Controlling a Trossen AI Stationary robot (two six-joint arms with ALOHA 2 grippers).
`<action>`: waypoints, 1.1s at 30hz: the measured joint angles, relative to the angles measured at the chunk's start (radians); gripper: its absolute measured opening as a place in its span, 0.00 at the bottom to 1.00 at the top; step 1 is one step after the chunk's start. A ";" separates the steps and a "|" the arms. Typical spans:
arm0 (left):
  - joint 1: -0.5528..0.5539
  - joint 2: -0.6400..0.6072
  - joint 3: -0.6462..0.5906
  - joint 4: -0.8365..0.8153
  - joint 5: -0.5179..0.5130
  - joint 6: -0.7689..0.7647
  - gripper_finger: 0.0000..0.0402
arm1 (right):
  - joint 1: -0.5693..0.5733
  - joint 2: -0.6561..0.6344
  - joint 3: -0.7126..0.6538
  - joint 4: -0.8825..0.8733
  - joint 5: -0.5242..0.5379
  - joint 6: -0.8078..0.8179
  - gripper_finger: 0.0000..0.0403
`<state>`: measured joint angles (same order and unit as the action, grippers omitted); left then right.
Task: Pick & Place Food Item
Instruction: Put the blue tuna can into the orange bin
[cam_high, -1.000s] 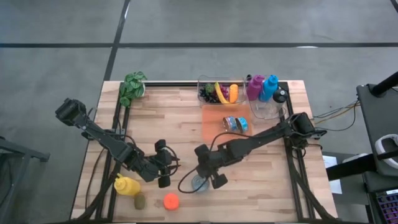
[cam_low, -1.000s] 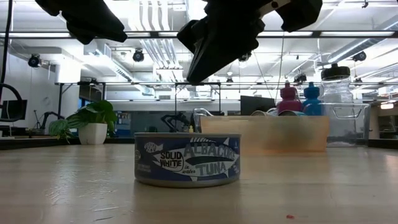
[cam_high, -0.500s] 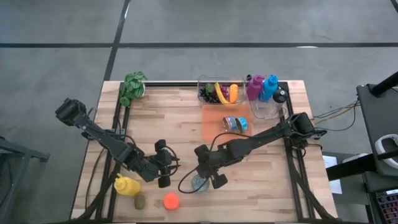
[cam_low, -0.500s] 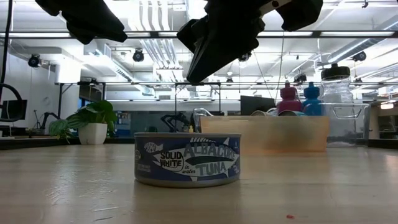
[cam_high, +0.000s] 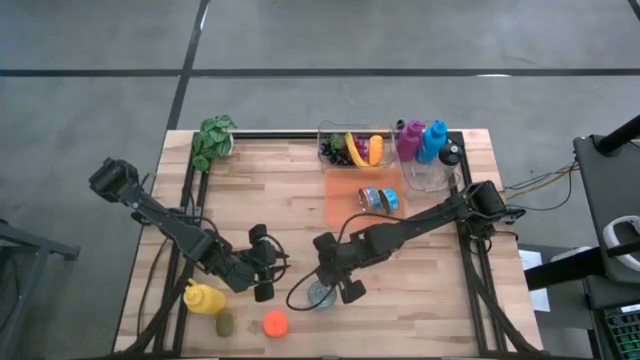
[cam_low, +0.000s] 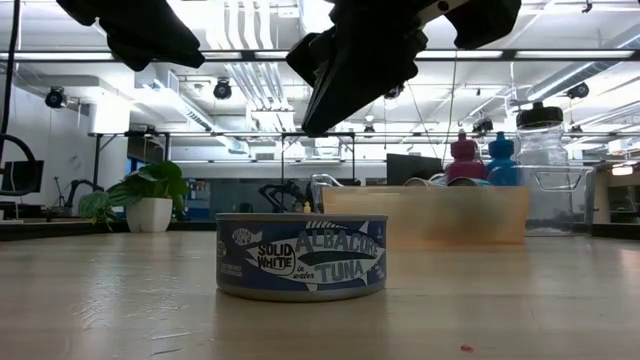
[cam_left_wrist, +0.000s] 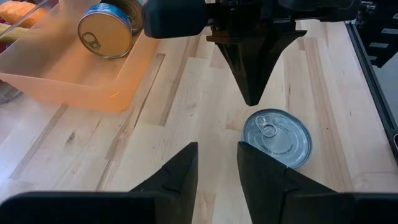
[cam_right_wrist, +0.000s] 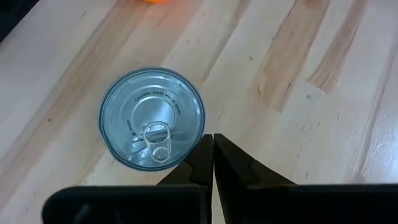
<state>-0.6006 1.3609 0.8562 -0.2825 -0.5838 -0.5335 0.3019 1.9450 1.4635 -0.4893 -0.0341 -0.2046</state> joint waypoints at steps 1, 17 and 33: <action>0.000 0.000 0.000 0.000 0.000 0.000 0.29 | 0.000 0.000 0.000 0.000 0.000 0.005 0.02; 0.000 0.000 0.000 0.000 0.000 0.000 0.29 | 0.014 0.000 0.002 -0.004 -0.072 0.014 0.02; 0.000 0.000 -0.013 0.002 0.000 -0.013 0.29 | 0.034 0.119 -0.015 0.070 -0.069 0.007 0.02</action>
<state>-0.6006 1.3609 0.8433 -0.2801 -0.5838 -0.5468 0.3363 2.0643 1.4488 -0.4194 -0.1031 -0.1974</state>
